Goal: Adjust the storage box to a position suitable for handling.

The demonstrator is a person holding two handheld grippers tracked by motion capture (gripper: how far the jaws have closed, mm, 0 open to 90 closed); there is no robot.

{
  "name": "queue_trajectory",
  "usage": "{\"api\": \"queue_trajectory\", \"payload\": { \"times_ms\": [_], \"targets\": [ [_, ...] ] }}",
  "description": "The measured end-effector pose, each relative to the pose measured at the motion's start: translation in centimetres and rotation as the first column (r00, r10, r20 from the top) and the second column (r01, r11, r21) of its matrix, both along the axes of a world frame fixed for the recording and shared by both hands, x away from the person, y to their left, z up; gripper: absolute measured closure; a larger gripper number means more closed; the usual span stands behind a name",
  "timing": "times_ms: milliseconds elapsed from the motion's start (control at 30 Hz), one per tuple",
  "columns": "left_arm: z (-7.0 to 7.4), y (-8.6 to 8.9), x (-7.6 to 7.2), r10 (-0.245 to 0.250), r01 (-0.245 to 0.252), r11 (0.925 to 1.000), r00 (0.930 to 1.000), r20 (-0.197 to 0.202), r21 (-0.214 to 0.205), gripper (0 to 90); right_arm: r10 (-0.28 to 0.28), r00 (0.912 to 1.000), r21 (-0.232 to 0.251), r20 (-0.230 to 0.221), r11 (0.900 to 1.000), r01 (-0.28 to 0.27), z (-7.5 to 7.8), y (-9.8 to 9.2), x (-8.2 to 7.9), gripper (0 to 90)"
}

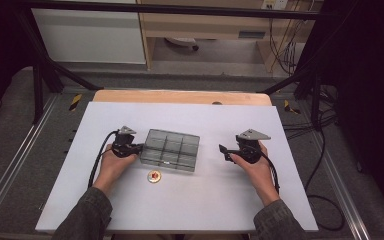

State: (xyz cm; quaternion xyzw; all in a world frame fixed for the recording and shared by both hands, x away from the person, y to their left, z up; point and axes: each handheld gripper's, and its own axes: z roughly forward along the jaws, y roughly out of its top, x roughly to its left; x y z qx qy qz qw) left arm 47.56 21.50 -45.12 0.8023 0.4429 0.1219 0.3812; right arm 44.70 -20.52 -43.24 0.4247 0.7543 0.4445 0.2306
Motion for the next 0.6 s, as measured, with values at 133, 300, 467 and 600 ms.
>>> {"api": "queue_trajectory", "payload": {
  "times_ms": [133,300,467,600],
  "targets": [
    [0.0,-0.7,0.1,-0.012,0.012,0.9999,0.9999,0.004,0.006,90.0,-0.004,1.0000,-0.009,0.000,1.0000,0.004,0.0,-0.1,0.0,25.9],
    [0.1,-1.2,-0.1,-0.022,0.022,0.9997,0.9997,0.010,0.014,90.0,-0.010,0.9993,0.042,-0.037,0.9990,0.011,0.1,-0.4,0.0,31.2],
    [0.1,-1.7,-0.2,-0.040,0.040,0.9992,0.9989,0.025,0.007,90.0,-0.025,0.9990,0.023,-0.038,0.9994,0.025,0.2,-0.2,-0.1,38.6],
    [0.1,-2.3,-0.2,-0.052,0.052,0.9986,0.9985,0.013,0.001,90.0,-0.017,0.9996,-0.011,-0.025,0.9998,0.016,0.1,-0.2,-0.1,47.4]
  ]
}}
